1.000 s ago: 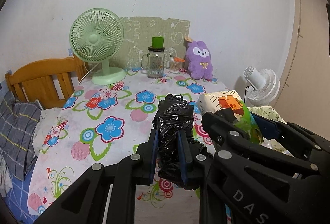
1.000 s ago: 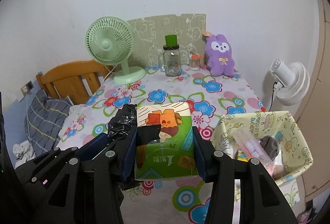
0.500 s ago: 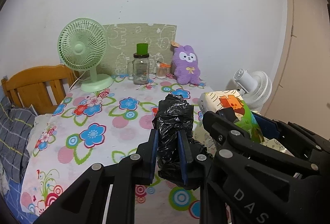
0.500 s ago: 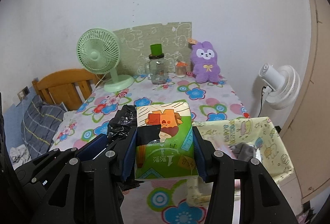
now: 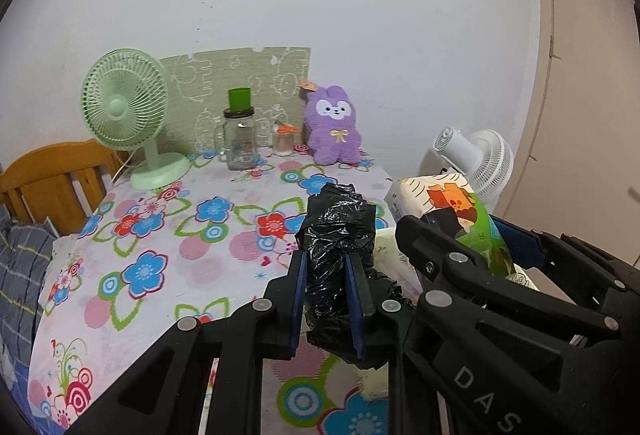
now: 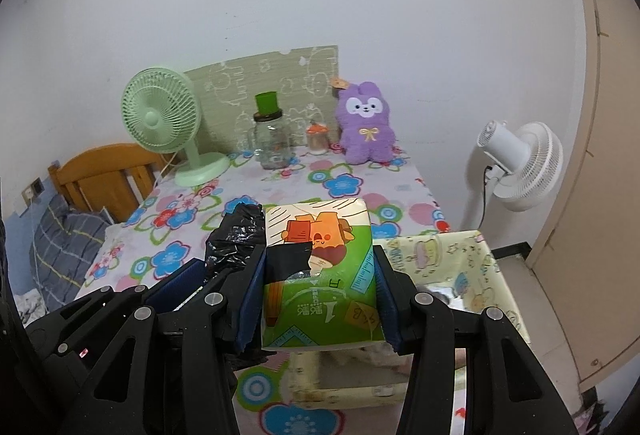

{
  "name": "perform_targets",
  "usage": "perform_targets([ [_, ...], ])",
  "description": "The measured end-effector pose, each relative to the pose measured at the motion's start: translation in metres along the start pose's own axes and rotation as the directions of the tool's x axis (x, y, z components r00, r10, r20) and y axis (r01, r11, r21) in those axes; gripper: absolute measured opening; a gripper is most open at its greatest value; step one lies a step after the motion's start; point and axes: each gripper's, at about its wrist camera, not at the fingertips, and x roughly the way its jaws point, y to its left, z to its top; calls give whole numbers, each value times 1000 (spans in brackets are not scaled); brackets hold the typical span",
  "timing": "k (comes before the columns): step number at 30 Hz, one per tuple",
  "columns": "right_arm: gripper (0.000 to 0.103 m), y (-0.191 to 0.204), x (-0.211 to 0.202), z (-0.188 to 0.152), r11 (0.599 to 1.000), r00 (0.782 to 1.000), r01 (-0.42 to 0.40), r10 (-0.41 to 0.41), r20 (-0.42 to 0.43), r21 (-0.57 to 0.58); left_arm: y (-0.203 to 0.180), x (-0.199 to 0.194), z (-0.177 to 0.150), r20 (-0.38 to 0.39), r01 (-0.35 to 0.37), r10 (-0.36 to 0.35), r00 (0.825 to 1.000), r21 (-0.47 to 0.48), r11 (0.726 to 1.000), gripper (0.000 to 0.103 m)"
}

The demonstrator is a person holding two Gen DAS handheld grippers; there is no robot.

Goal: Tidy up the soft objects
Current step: 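Carry the umbrella in the left gripper and tissue pack in the right over the gift box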

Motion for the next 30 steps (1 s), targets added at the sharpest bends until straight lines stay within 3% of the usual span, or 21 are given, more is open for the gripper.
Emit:
perform_targets([
  [20, 53, -70, 15, -4, 992, 995, 101, -100, -30, 69, -61, 41, 4, -43, 93, -90, 995, 74, 993, 20],
  [25, 53, -85, 25, -8, 989, 992, 122, -117, -54, 89, -70, 57, 1, -79, 110, -103, 992, 86, 990, 27],
  [30, 53, -93, 38, -15, 988, 991, 118, -110, -81, 104, -74, 70, -4, -123, 103, -92, 988, 90, 991, 43],
])
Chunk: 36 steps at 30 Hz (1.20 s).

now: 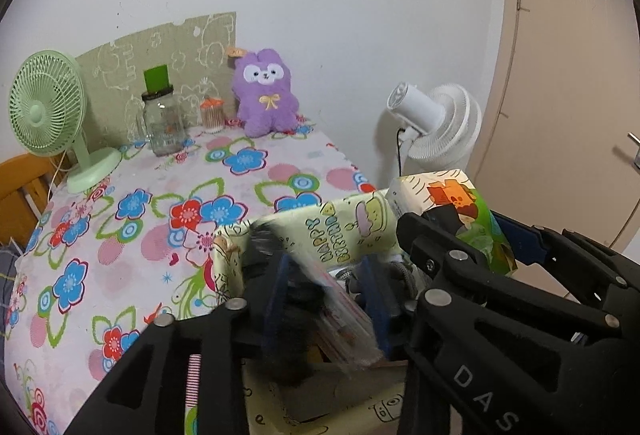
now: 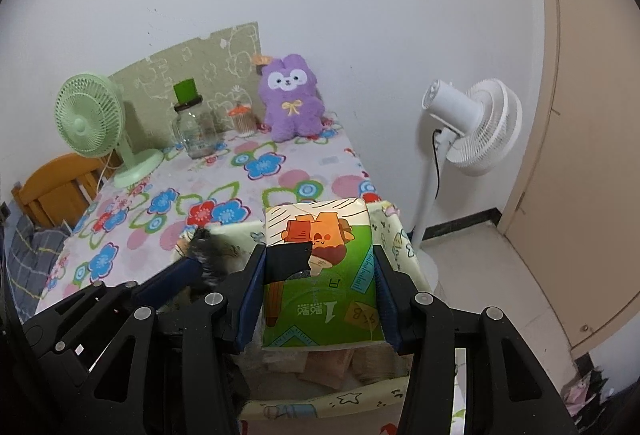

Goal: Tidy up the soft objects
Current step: 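Carry the umbrella in the left gripper and tissue pack in the right over the gift box, then open both grippers to drop the umbrella and tissue pack into the box, then withdraw both tools away from the gift box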

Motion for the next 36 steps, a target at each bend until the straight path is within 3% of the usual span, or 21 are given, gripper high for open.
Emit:
perform_targets([
  [1, 53, -1, 3, -1, 1000, 1000, -4, 4, -10, 3, 0, 2, 0, -7, -7, 7, 1000, 2, 1000, 44],
  [3, 53, -1, 8, -2, 1000, 1000, -11, 11, -21, 5, 1, 6, -1, -16, -26, 27, 1000, 4, 1000, 61],
  [5, 53, -1, 12, -2, 1000, 1000, -16, 16, -25, 3, 3, 8, -1, -20, -52, 52, 998, 7, 999, 70],
  [7, 53, 0, 16, -1, 1000, 999, -25, 25, -29, 0, 4, 9, -1, -20, -62, 62, 998, 9, 998, 72],
  [9, 54, 2, 18, -1, 999, 999, -41, 41, -34, 0, 6, 10, -1, -24, -69, 69, 997, 6, 998, 82],
  [13, 57, 6, 23, -1, 999, 998, -51, 50, -49, -10, 10, 12, -2, -45, -97, 97, 994, 6, 995, 86],
  [20, 88, 11, 14, -3, 998, 998, -56, 55, -30, -18, 16, 1, -5, -32, -120, 120, 992, -6, 993, 103],
  [31, 100, 33, -19, -6, 997, 998, -45, 47, 38, -63, 30, -37, -12, 21, -142, 143, 990, -21, 990, 103],
  [36, 101, 45, -37, -8, 996, 996, -65, 69, 58, -62, 46, -57, -16, 40, -146, 149, 988, -63, 987, 103],
])
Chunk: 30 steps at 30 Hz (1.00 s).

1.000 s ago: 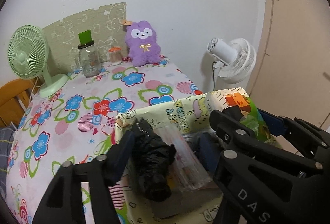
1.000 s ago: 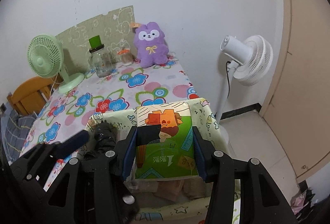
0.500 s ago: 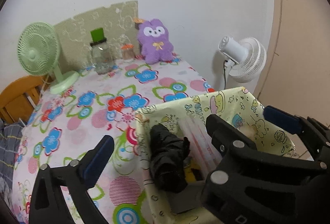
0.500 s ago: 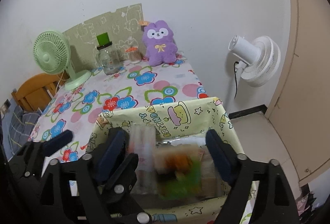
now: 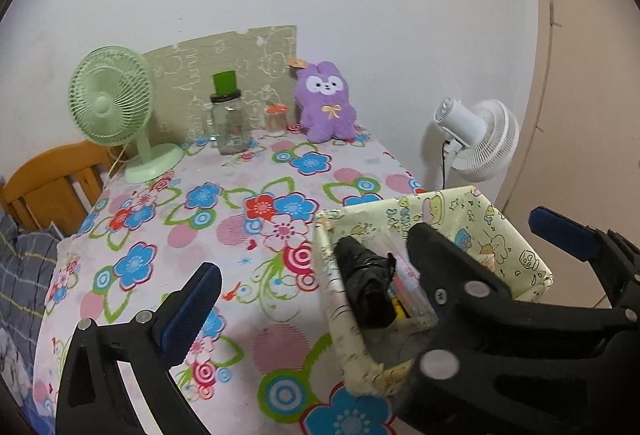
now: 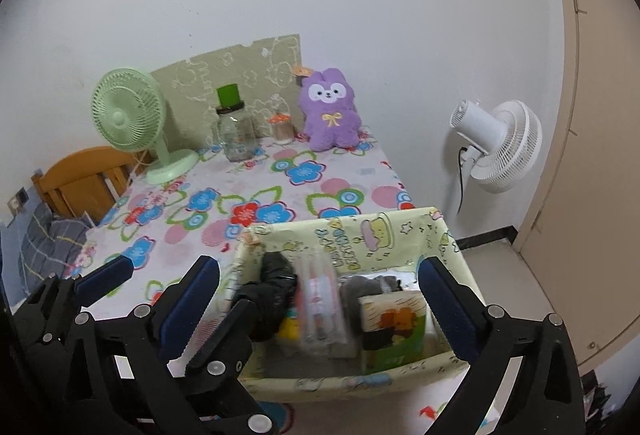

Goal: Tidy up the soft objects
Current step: 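Withdraw both tools away from the gift box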

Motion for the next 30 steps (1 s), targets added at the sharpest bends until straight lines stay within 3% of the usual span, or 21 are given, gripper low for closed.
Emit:
perform_targets([
  [18, 102, 57, -61, 1, 998, 995, -26, 32, 95, -55, 58, -70, -9, 107, -90, 97, 990, -66, 994, 103],
  [30, 103, 92, -110, -3, 997, 983, -32, 44, 179, -67, 104, -128, -18, 189, -176, 193, 963, -104, 979, 103],
])
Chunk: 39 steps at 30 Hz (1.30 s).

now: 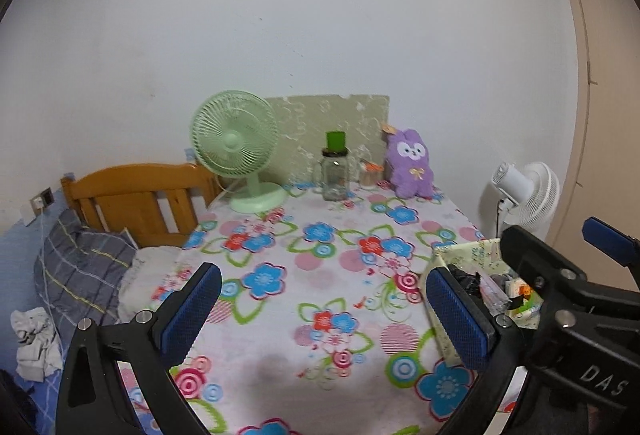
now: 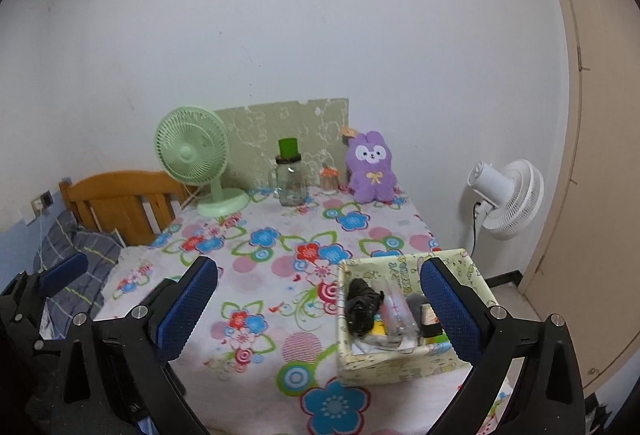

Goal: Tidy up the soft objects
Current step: 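Withdraw both tools away from the gift box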

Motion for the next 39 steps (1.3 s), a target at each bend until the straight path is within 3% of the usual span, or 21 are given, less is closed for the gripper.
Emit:
perform_targets([
  [13, 103, 22, -31, 0, 1000, 999, 22, -22, 49, -5, 27, -22, -4, 38, 9, -8, 999, -20, 1000, 103],
  [39, 103, 16, -23, 3, 1000, 999, -3, 5, 39, -29, 23, -20, -4, 53, -22, 24, 998, -40, 999, 103],
])
